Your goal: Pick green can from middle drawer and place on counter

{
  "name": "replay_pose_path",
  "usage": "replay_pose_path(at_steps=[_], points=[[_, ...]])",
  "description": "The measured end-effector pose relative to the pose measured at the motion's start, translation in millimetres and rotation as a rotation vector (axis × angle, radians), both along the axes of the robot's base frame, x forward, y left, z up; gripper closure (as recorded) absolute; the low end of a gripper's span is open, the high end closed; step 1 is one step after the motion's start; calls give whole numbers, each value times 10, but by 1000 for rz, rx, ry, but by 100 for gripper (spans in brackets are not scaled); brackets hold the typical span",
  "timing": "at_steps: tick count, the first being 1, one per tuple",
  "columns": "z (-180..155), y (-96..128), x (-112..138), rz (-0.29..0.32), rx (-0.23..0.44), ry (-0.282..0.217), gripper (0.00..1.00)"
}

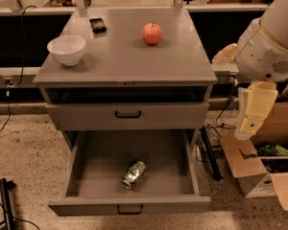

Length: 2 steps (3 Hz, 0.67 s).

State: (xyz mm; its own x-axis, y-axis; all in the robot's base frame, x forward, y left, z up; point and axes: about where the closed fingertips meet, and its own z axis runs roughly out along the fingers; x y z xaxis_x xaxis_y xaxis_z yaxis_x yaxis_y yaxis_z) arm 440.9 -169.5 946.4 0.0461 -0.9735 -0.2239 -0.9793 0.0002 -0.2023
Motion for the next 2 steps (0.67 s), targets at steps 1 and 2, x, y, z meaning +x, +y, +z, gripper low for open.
replay_pose_path(at_steps=[1, 2], points=[[0, 0, 0, 0, 0, 0, 0], [-266, 258, -74, 173, -8, 94, 0]])
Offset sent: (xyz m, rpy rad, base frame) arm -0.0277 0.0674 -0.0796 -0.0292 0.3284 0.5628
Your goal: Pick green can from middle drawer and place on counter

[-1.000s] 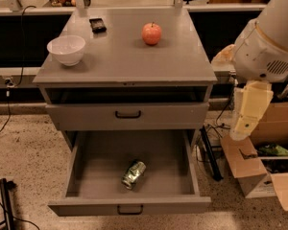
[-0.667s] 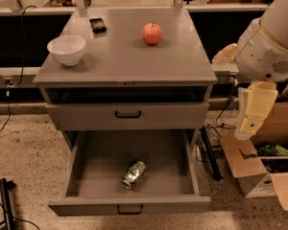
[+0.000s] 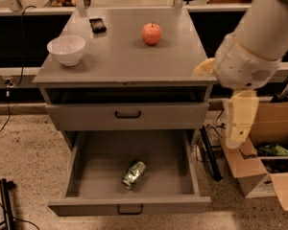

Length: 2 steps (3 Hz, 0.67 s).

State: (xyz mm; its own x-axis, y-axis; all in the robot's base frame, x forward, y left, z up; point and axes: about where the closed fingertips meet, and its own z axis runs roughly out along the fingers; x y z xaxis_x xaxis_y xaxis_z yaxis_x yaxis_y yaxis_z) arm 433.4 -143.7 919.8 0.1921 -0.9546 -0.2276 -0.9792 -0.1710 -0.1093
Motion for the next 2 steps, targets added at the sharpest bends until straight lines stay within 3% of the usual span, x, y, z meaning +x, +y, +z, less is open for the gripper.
replay_pose_path(at_steps=[1, 2], points=[[-375, 295, -232, 271, -87, 46, 0], [-694, 299, -395, 365, -117, 97, 0]])
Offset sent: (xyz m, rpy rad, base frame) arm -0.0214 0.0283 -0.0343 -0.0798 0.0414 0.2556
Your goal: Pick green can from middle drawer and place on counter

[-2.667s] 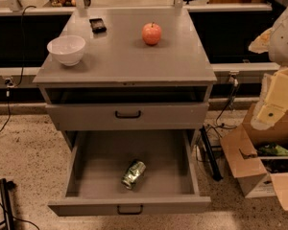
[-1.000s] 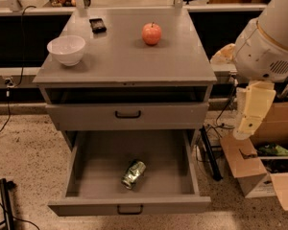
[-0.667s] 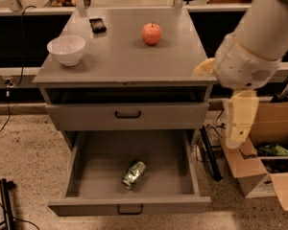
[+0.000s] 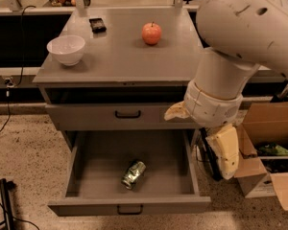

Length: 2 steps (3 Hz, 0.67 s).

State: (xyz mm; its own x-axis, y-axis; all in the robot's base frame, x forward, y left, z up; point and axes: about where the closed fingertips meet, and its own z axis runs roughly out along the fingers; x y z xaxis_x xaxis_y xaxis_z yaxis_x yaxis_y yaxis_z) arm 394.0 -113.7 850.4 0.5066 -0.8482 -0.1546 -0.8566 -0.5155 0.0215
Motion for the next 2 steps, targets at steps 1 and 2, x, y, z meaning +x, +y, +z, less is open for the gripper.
replay_pose_path(at_steps=[1, 2], points=[[0, -1, 0, -1, 0, 0, 0], [-153, 137, 194, 44, -23, -35, 0]])
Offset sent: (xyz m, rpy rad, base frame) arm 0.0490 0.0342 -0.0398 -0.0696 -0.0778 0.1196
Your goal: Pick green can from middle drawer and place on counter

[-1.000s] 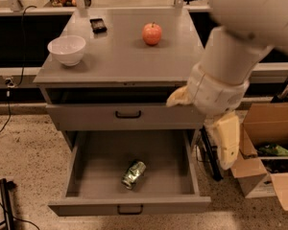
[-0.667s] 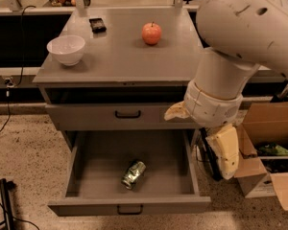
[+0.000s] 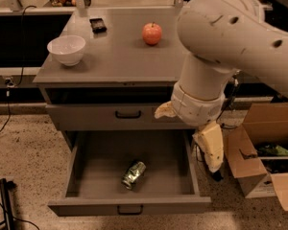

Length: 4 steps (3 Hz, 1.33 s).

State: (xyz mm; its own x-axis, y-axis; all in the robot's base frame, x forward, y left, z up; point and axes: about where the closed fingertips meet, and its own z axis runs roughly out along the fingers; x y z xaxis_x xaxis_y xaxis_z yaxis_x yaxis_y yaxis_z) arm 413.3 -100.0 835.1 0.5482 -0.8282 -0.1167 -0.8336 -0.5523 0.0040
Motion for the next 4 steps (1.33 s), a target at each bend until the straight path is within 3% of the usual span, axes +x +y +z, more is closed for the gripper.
replay_pose_path(at_steps=[1, 2, 3, 4], points=[[-231, 136, 172, 107, -65, -115, 0], [-294, 188, 334, 113, -54, -185, 0], [-426, 136, 363, 81, -107, -154, 0], [-855, 109, 499, 93, -95, -125, 0]])
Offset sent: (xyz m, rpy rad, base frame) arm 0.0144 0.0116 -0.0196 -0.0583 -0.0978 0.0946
